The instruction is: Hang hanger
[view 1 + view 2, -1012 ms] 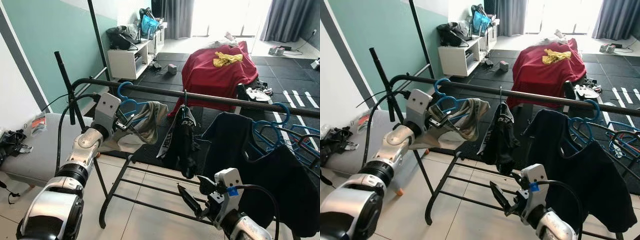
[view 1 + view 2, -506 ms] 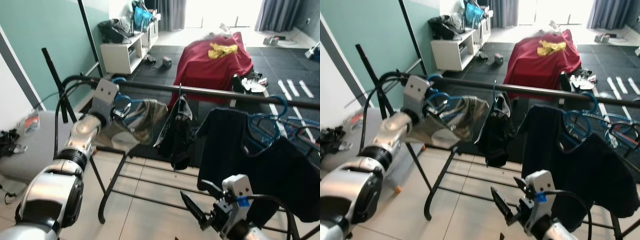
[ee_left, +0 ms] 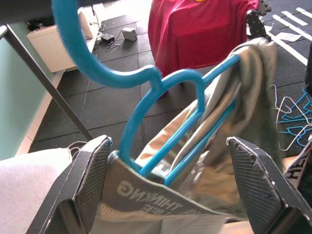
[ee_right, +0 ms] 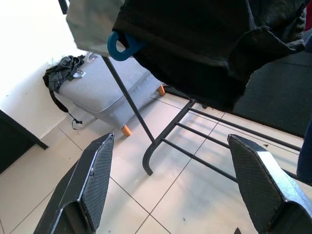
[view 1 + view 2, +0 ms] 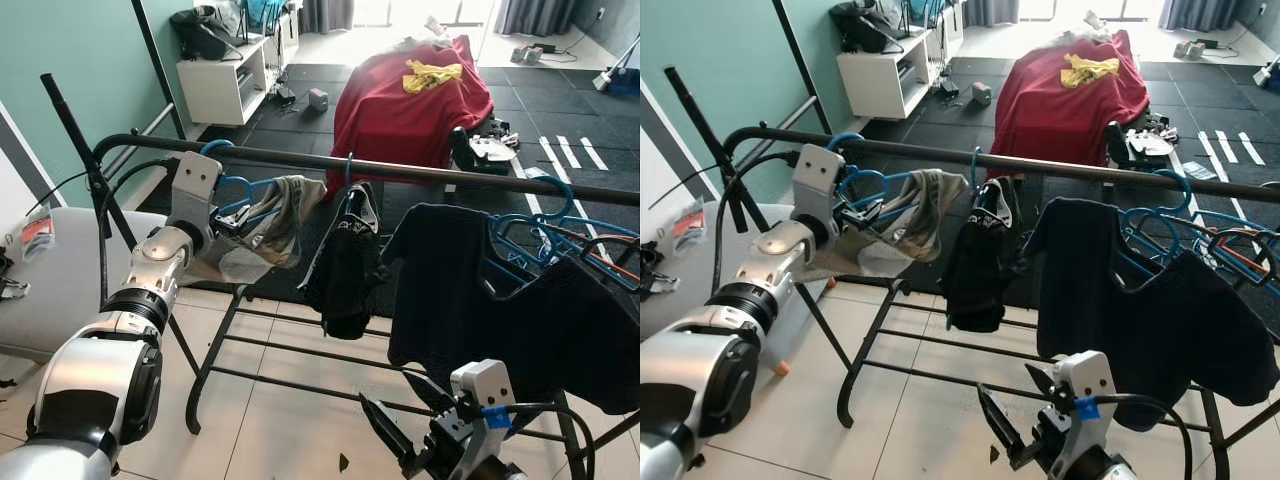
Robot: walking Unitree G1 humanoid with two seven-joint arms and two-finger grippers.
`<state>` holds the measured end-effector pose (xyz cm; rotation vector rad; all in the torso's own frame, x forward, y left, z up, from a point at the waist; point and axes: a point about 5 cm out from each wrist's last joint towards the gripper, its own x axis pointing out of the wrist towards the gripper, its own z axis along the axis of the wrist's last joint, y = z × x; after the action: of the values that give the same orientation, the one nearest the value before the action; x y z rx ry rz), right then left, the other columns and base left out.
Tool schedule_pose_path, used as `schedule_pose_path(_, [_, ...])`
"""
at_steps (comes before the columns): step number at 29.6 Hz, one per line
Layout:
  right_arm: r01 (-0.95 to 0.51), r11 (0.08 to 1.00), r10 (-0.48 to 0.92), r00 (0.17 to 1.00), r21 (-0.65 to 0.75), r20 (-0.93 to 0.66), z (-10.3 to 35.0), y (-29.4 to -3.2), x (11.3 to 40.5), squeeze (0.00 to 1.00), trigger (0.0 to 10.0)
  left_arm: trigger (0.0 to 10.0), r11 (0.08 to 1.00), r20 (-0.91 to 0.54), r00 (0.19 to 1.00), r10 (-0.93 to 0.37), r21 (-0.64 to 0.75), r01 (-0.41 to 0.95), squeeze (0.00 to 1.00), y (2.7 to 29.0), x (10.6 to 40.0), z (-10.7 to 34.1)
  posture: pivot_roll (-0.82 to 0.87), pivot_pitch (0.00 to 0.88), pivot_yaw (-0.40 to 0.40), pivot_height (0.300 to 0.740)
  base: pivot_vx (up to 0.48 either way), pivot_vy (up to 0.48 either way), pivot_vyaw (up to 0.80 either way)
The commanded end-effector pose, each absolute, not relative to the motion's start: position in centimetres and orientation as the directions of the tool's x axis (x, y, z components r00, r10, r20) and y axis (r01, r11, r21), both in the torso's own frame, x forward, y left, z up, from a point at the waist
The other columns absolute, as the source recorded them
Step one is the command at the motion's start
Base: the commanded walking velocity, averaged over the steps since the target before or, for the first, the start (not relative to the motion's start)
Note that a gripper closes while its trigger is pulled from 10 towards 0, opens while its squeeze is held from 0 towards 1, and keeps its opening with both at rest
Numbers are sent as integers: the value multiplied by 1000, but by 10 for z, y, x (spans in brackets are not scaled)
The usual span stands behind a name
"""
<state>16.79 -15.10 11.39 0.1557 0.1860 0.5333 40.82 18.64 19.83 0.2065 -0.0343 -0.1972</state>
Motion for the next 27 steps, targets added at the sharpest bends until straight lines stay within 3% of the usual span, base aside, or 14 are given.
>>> schedule_pose_path(1, [-494,843,527,837,212,-146,114,-149,166,0,10000,10000,964,-31,985,-168,202,171,0,196,406,191,-266,143,36,740,0,0,0])
schedule_pose_path(2, [-493,844,527,837,213,-148,113,-150,166,0,10000,10000,964,-38,985,-168,201,172,0,196,406,190,-266,143,36,740,0,0,0])
schedule_pose_path(3, [-492,844,525,838,213,-150,113,-150,167,0,10000,0,965,-43,985,-167,198,172,0,197,405,188,-264,137,38,740,0,0,0])
schedule_pose_path(27, [-466,862,496,857,200,-139,103,-154,196,0,10000,0,975,28,980,-195,118,190,0,204,405,199,-212,32,80,740,0,0,0])
